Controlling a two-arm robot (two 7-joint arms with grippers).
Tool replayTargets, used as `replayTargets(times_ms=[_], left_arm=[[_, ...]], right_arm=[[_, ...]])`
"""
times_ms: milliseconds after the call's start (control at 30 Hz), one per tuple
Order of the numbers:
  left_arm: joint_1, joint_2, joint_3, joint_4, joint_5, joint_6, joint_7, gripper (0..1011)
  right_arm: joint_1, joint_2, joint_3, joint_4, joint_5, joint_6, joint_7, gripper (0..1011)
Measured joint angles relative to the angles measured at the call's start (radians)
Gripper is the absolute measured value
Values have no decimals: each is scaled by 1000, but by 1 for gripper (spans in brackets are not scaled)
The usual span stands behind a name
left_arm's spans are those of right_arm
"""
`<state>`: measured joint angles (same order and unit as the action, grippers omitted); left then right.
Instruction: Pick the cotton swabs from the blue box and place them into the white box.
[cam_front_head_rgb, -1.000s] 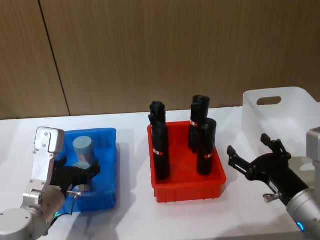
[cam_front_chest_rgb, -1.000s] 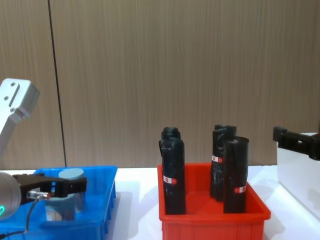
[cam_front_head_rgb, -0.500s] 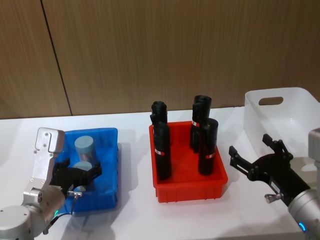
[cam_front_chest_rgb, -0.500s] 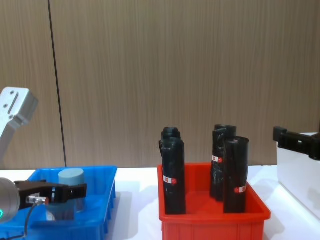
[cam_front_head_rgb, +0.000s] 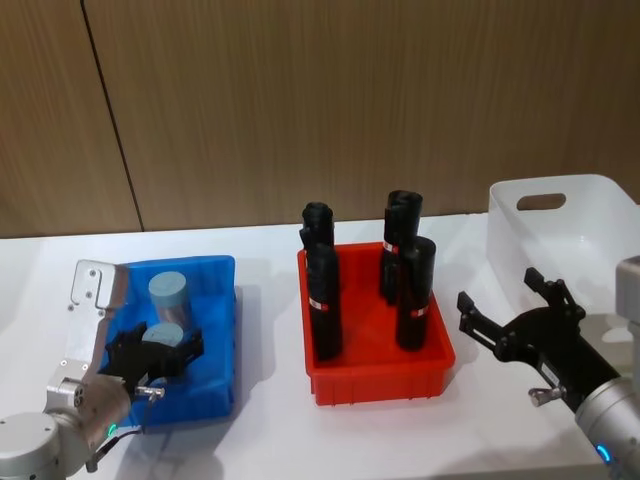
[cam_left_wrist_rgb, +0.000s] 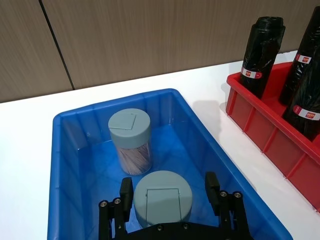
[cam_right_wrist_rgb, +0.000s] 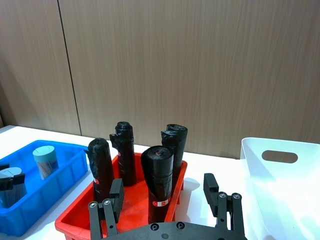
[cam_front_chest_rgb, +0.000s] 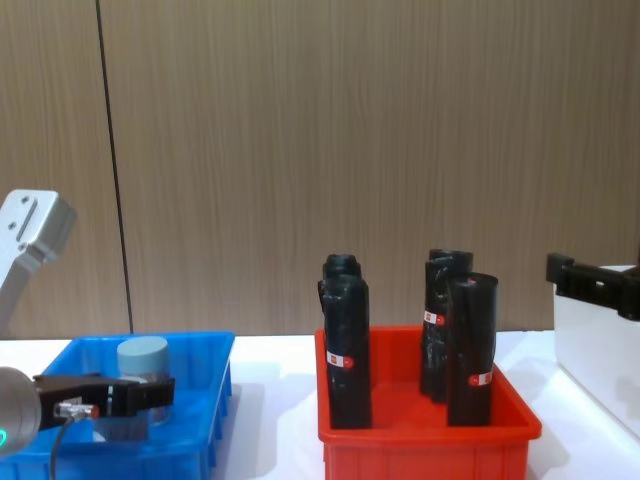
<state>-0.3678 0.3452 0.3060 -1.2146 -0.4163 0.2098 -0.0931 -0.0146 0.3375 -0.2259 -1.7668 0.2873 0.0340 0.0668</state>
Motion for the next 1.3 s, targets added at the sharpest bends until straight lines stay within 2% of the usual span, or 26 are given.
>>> replayTargets(times_ms=[233, 267, 367, 633, 833, 1100, 1300], left_arm=[[-4, -3, -2, 12, -1, 8, -5, 764], [-4, -3, -2, 12, -1, 9, -4, 706], [-4, -3, -3, 12, -1, 13, -2, 670], [3, 2, -5, -16, 26, 22, 12, 670], [10, 12, -7, -73, 63, 22, 12, 670], [10, 22, -9, -172, 107, 19, -26, 670], [0, 22, -10, -231, 112, 14, -71, 670]], right_arm=[[0, 0, 0, 0, 0, 0, 0, 1002], [0, 0, 0, 0, 0, 0, 0, 1002], [0, 0, 0, 0, 0, 0, 0, 1002], [0, 0, 0, 0, 0, 0, 0, 1002], [0, 0, 0, 0, 0, 0, 0, 1002], [0, 0, 0, 0, 0, 0, 0, 1002], [0, 0, 0, 0, 0, 0, 0, 1002]])
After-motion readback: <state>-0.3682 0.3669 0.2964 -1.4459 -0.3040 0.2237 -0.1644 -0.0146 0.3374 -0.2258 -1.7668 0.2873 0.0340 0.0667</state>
